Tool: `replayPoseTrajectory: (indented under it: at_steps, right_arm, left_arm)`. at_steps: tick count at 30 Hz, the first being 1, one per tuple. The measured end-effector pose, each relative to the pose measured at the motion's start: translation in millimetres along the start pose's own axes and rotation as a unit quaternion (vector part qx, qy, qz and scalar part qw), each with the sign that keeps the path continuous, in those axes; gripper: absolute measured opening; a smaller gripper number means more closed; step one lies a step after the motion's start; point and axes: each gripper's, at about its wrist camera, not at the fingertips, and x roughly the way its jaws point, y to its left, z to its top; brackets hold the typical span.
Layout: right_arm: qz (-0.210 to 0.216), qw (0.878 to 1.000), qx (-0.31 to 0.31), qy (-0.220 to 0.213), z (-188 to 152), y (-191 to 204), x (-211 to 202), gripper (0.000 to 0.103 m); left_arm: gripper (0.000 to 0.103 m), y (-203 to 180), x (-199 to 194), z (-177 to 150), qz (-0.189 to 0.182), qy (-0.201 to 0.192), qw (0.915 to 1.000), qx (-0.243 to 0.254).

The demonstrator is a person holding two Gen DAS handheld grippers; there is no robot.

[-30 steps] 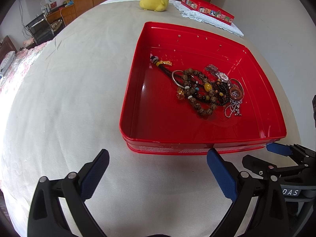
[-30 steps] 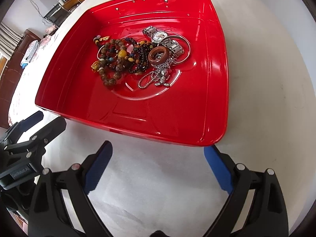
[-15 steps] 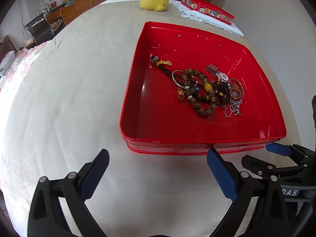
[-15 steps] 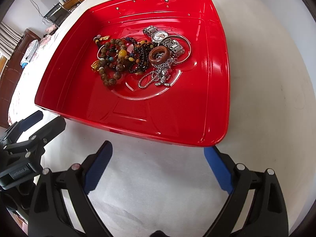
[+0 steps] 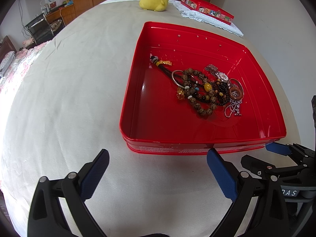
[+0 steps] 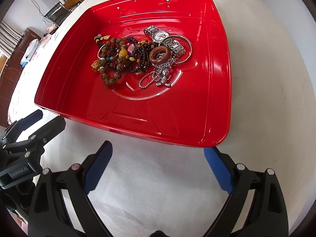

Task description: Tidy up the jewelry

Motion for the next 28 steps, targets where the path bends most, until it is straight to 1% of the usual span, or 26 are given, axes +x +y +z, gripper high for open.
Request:
replayPoseTrajectory:
  at_steps: [8, 14, 28]
  right_arm:
    - [-0.001, 1.0, 0.0, 0.0, 0.4, 0.3, 0.1, 0.093]
    - [-0.001, 1.0, -0.001, 0.0, 0.2, 0.3, -0.1, 0.093]
    - [-0.002, 1.0, 0.0, 0.0, 1.9, -1.1, 2.1, 0.093]
  left_arm:
    - [0.099, -1.0, 0.4, -0.2, 0.0, 0.0, 1.0, 0.002]
    - [0.099, 1.1, 2.2, -0.1, -0.008, 0.004, 0.9999, -0.005]
    - [0.099, 0.6, 0.1, 0.0, -0.003, 0.001, 1.0, 0.0]
